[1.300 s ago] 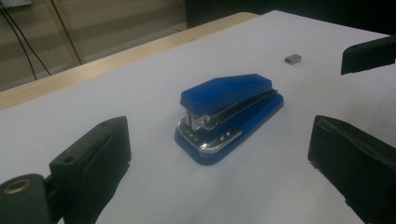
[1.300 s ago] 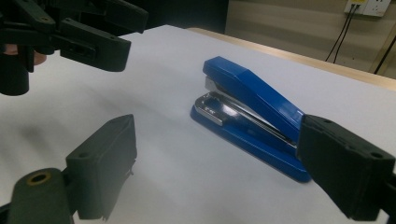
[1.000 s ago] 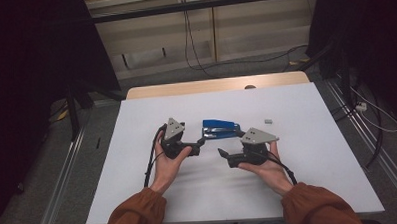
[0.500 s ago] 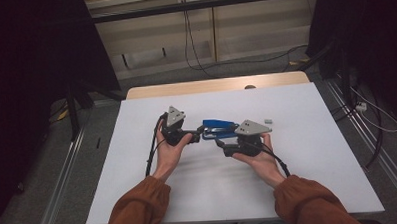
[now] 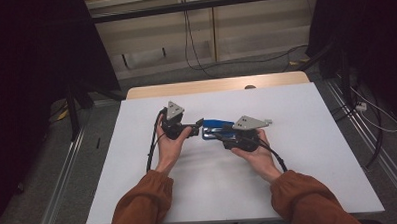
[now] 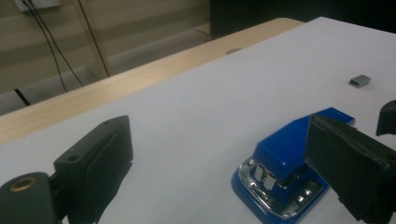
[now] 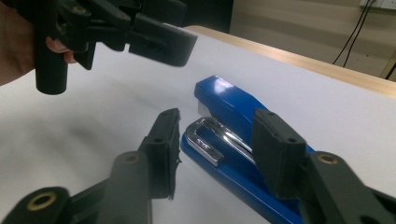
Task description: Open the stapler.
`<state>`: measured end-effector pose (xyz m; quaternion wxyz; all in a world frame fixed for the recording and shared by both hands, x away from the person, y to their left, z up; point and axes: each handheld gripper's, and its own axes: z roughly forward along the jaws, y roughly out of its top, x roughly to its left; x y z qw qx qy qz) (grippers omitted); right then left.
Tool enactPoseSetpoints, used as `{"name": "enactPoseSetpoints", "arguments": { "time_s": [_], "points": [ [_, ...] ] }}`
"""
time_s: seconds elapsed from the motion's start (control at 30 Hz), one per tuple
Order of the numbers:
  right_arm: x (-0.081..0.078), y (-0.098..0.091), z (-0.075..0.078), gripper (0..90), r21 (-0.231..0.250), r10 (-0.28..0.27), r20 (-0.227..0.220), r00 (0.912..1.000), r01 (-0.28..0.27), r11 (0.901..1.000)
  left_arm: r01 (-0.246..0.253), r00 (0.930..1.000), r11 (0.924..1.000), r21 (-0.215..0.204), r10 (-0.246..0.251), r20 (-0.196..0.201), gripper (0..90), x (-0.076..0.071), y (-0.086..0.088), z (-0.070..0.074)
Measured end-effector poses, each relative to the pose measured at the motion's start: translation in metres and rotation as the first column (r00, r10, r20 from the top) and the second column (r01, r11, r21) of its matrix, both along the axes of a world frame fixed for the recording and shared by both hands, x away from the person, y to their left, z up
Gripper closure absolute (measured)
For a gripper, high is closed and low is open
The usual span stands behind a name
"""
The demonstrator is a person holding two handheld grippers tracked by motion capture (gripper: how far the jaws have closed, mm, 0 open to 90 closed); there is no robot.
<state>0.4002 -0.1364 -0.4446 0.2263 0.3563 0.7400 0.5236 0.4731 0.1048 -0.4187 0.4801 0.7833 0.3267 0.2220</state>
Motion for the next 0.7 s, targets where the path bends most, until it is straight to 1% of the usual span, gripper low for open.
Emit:
{"name": "enactPoseSetpoints", "arguments": {
  "time_s": [0.03,0.07,0.1,0.17,0.2,0.23,0.27,0.3,0.33,0.37,0.47,0.5,0.53,0.57,0.6,0.7],
  "points": [
    [0.0,-0.001,0.0,61.6,-0.005,-0.001,-0.009,1.0,0.001,1.0,0.004,0.9999,0.9999,0.013,-0.003,-0.015,6.3,0.0,-0.001,-0.002],
    [0.0,-0.001,0.0,61.6,-0.005,-0.001,-0.009,1.0,0.001,1.0,0.004,0.9999,0.9999,0.013,-0.003,-0.015,6.3,0.0,-0.001,-0.002],
    [0.001,-0.001,-0.001,64.0,-0.005,0.001,-0.015,0.9999,-0.001,1.0,0.002,0.9998,0.9999,0.017,-0.002,-0.02,6.3,0.001,-0.001,-0.003],
    [0.002,-0.001,-0.002,67.2,0.002,0.003,-0.029,0.9996,-0.003,1.0,-0.004,0.9997,1.0,0.005,0.004,-0.023,6.3,0.001,0.0,-0.002],
    [0.002,-0.001,-0.003,75.4,-0.006,0.015,-0.032,0.9994,-0.015,0.9999,-0.002,0.9996,1.0,-0.007,0.002,-0.029,5.5,0.001,0.001,-0.001],
    [0.002,-0.001,-0.003,75.4,-0.006,0.015,-0.032,0.9994,-0.015,0.9999,-0.004,0.9995,0.9999,-0.011,0.003,-0.032,5.5,0.001,0.002,-0.001],
    [0.002,-0.001,-0.003,77.4,-0.007,0.015,-0.033,0.9993,-0.015,0.9999,-0.008,0.9996,1.0,-0.005,0.008,-0.028,5.5,0.001,0.002,-0.001],
    [0.003,-0.001,-0.002,85.5,-0.021,0.011,-0.026,0.9996,-0.011,0.9997,-0.005,0.9995,1.0,-0.002,0.005,-0.031,5.6,0.001,0.002,-0.001],
    [0.003,-0.001,-0.002,85.5,-0.021,0.011,-0.026,0.9996,-0.011,0.9997,-0.005,0.9995,1.0,-0.002,0.005,-0.031,5.7,0.001,0.002,-0.001],
    [0.006,-0.001,-0.002,90.0,-0.039,0.001,-0.022,0.9998,-0.002,0.9992,-0.004,0.9993,1.0,0.006,0.005,-0.036,5.9,0.002,0.003,-0.002],
    [0.009,0.0,-0.002,90.0,-0.049,-0.009,-0.018,0.9998,0.008,0.9988,-0.003,0.9992,1.0,0.005,0.004,-0.04,6.2,0.003,0.004,-0.003],
    [0.012,0.001,-0.002,90.0,-0.055,0.0,-0.026,0.9997,-0.001,0.9985,-0.002,0.9991,0.9999,0.011,0.003,-0.042,6.2,0.004,0.004,-0.004],
    [0.012,0.001,-0.002,90.0,-0.055,0.0,-0.026,0.9997,-0.001,0.9985,-0.007,0.9988,0.9999,0.009,0.007,-0.049,6.2,0.004,0.004,-0.005],
    [0.015,0.004,-0.003,90.0,-0.06,0.007,-0.038,0.9992,-0.009,0.9982,-0.02,0.998,0.9996,0.018,0.021,-0.059,6.0,0.006,0.004,-0.007],
    [0.015,0.004,-0.003,90.0,-0.06,0.007,-0.038,0.9992,-0.009,0.9982,-0.02,0.998,0.9996,0.018,0.021,-0.059,6.0,0.006,0.004,-0.007],
    [0.019,0.007,-0.004,90.0,-0.074,0.013,-0.055,0.9984,-0.017,0.9971,-0.029,0.9956,0.9994,0.019,0.031,-0.089,6.0,0.009,0.007,-0.012]
  ]
}}
